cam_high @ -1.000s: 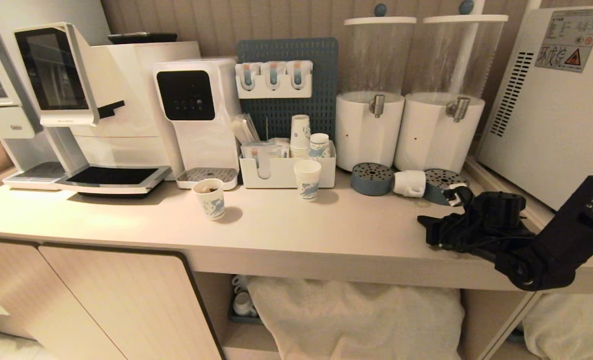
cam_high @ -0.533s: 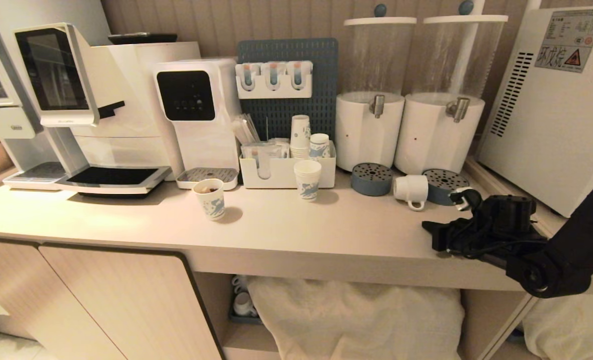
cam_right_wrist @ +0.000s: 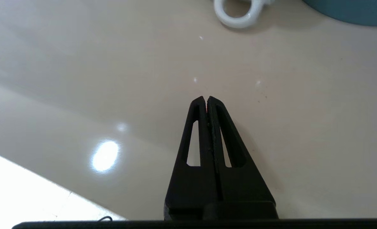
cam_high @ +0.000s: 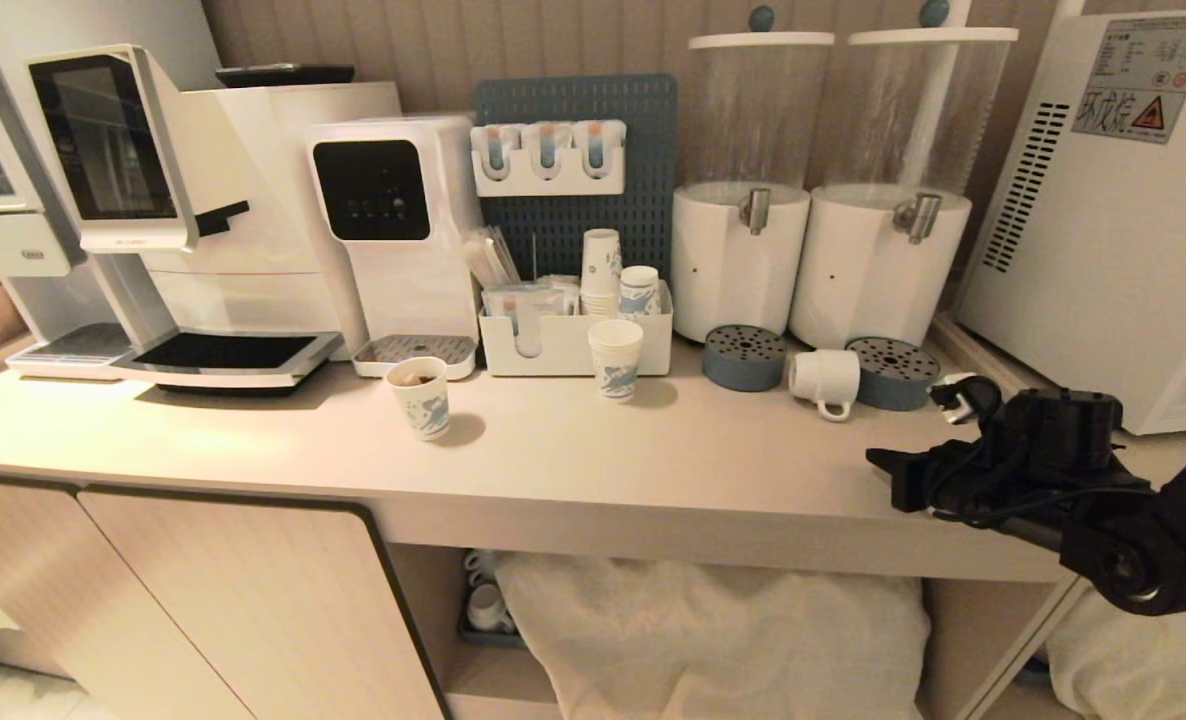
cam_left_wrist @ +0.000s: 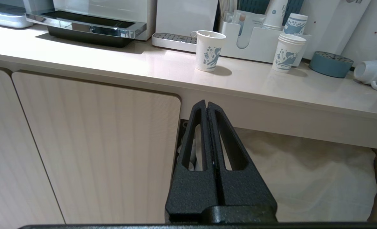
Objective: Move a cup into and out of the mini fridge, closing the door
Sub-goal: Place the ceramic cup on the table, then close the freezer door
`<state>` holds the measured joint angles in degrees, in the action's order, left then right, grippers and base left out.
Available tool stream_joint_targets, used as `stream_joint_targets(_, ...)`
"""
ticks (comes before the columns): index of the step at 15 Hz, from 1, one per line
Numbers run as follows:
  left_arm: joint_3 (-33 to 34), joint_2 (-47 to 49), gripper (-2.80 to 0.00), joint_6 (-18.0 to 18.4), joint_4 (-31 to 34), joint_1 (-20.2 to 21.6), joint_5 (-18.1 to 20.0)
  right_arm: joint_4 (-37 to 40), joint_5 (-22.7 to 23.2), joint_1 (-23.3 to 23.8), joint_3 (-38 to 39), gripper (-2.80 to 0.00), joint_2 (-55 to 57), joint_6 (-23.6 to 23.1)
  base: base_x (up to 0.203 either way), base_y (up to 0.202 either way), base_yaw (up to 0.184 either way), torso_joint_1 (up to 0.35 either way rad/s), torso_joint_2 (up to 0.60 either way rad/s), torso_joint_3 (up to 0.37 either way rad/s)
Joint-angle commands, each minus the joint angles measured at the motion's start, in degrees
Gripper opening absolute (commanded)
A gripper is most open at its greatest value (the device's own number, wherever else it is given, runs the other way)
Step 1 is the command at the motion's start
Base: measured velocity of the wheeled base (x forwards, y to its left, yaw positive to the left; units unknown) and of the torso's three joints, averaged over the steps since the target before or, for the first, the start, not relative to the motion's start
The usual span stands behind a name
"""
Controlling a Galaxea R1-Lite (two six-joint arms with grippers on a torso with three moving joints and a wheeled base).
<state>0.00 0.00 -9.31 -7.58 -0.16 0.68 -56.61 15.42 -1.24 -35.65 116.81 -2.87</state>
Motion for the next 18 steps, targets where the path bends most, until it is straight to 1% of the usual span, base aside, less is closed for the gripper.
stream_joint_targets(1,2.29,-0.26,-2.80,0.00,-0.07,-0.02,0.02,-0.61,0.39,0.51,1.20,-2.80,-3.28,-0.03,0.000,0.000,0.000,0.000,0.00,0.000)
stream_joint_targets(5,2.29,-0.26,-2.80,-0.09,-0.07,-0.02,0.02,-0.34,2.24,1.59,5.78,-2.80,-10.47,0.22,0.000,0.000,0.000,0.000,0.00,0.000)
stream_joint_targets(8,2.29,-0.26,-2.80,-0.09,-0.07,-0.02,0.02,0.06,1.90,1.66,10.29,-2.80,-20.87,0.77,0.000,0.000,0.000,0.000,0.00,0.000)
stream_joint_targets(10,2.29,-0.26,-2.80,-0.09,-0.07,-0.02,0.02,1.88,0.15,1.73,13.29,-2.80,-29.97,1.33,0.000,0.000,0.000,0.000,0.00,0.000)
stream_joint_targets(12,2.29,-0.26,-2.80,-0.09,-0.07,-0.02,0.02,7.35,-2.97,1.74,15.05,-2.80,-43.14,1.55,0.000,0.000,0.000,0.000,0.00,0.000)
stream_joint_targets(13,2.29,-0.26,-2.80,-0.09,-0.07,-0.02,0.02,12.46,-4.12,1.73,15.13,-2.80,-51.27,1.60,0.000,0.000,0.000,0.000,0.00,0.000)
stream_joint_targets(15,2.29,-0.26,-2.80,-0.09,-0.07,-0.11,0.02,27.42,-5.43,1.66,13.04,-2.80,-66.97,1.71,0.000,0.000,0.000,0.000,0.00,0.000)
stream_joint_targets(17,2.29,-0.26,-2.80,-0.09,-0.07,-0.02,0.02,47.52,-5.94,1.51,8.06,-2.80,-82.86,2.54,0.000,0.000,0.000,0.000,0.00,0.000)
stream_joint_targets(18,2.29,-0.26,-2.80,-0.09,-0.07,-0.02,0.02,55.63,-6.17,1.44,5.91,-2.80,-89.02,3.10,0.000,0.000,0.000,0.000,0.00,0.000)
